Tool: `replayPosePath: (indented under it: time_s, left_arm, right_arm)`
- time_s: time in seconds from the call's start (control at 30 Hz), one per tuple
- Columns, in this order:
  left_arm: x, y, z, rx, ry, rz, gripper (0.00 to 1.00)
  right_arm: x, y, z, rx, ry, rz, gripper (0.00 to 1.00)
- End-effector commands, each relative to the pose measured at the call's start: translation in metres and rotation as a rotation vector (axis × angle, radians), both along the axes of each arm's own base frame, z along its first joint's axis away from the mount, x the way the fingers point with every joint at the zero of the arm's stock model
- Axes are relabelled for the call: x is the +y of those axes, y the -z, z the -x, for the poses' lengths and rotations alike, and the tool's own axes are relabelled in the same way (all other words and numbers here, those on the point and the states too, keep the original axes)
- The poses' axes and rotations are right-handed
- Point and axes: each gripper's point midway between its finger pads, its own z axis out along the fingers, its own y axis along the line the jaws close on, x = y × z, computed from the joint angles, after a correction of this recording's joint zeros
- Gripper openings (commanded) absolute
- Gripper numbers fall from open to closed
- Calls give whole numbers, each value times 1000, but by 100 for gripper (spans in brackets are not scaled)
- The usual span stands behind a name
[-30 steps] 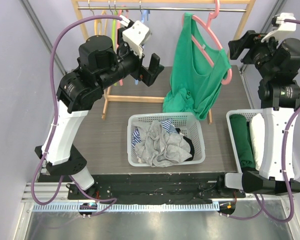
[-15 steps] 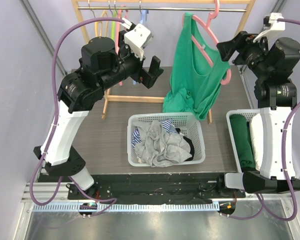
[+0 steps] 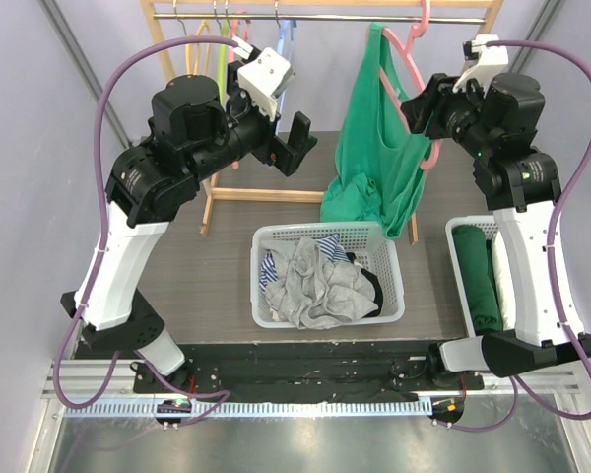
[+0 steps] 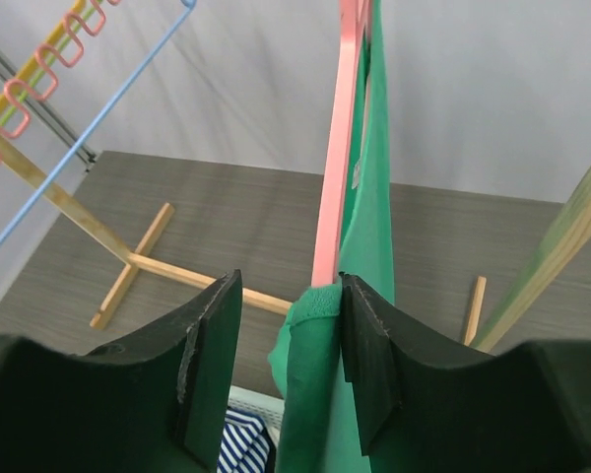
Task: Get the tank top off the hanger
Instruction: Pick up the hanger from the clothesline.
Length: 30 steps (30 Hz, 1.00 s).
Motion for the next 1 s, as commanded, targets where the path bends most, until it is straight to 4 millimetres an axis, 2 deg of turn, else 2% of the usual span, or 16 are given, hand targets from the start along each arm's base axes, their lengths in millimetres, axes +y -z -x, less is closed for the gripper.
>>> replayPosePath:
  time_s: [0.0,0.03,0.13,0.17,0.23,0.4,0.57,0.7,0.8,0.83,0.9,0.93,0.97]
  left_arm:
    - [13,-15,5,-35,-18,29,100]
    - [13,-14,6,-32,-17,28,100]
    - [14,-15,8,-31,-17,29,100]
    - [14,-14,8,-30,-17,28,100]
    - [17,-15,9,-33,-21,27,100]
    - [21,-15,10,-39,-28,23,100]
    - [23,-15,12,-38,-30,24,100]
    - [25,-16,12,-42,-36,23,100]
    - [26,-16,12,-43,-37,22,100]
    - [26,-16,12,-44,-39,23,100]
    - [27,-16,13,-43,-40,21,100]
    - [27,-16,13,-45,-40,21,100]
    - [27,-15,13,-43,-40,19,100]
  right_arm:
    - [-5,-4,8,-12,82,56,49]
    - [-10,1,7,3,134,86,47]
    - [-6,5,3,18,170,138,27]
    - [-6,-1,5,5,171,141,13]
    - [-2,-3,3,-1,167,150,1]
    - [-3,-26,-1,-75,178,159,1]
    - [-10,-64,4,-172,210,142,1]
    - [-16,-98,16,-305,229,98,1]
    - [-16,-108,28,-371,210,63,1]
    - [-13,-97,26,-359,198,65,1]
    - [-17,-108,39,-407,203,36,1]
    - [-17,-101,37,-399,203,39,1]
    - [-19,-105,44,-422,201,30,1]
